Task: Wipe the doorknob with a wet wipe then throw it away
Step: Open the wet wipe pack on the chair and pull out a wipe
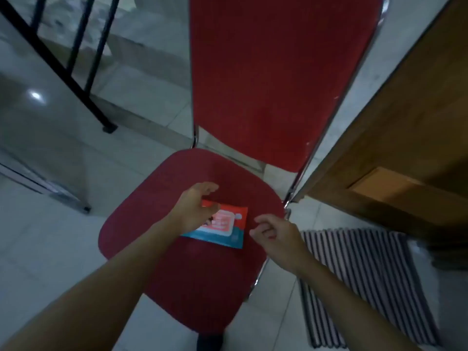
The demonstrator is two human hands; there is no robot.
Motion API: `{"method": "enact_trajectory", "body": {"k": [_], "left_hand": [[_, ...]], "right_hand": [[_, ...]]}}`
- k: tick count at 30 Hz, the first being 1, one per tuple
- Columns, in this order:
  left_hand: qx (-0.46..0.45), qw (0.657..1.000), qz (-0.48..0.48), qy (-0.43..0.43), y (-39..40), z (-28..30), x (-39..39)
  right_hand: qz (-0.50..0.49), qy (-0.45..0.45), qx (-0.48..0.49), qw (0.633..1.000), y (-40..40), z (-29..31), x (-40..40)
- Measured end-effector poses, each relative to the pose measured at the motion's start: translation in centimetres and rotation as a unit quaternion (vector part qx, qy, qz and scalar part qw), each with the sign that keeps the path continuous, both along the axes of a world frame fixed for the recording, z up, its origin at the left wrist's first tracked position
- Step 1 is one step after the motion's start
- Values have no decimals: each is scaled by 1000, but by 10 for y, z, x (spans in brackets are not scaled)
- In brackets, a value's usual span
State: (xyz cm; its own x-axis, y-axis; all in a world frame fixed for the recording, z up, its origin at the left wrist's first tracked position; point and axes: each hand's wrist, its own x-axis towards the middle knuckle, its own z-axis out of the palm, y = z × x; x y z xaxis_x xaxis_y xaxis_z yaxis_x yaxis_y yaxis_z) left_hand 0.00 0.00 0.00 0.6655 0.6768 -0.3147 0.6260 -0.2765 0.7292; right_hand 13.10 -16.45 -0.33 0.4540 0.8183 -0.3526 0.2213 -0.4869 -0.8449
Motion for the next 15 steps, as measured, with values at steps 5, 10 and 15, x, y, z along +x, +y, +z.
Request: {"method": "enact_trajectory", "body": {"k": [5,10,15], "left_hand": [[39,998,-38,27,22,-49,-14],[146,972,-179,41,29,-86,-25],[178,950,-256,-2,34,-98,-34]], "right_hand": [[4,-56,2,998,41,-47,-15],[1,-131,31,991,58,-79,-28],[18,-158,32,987,52,-89,-40]]}}
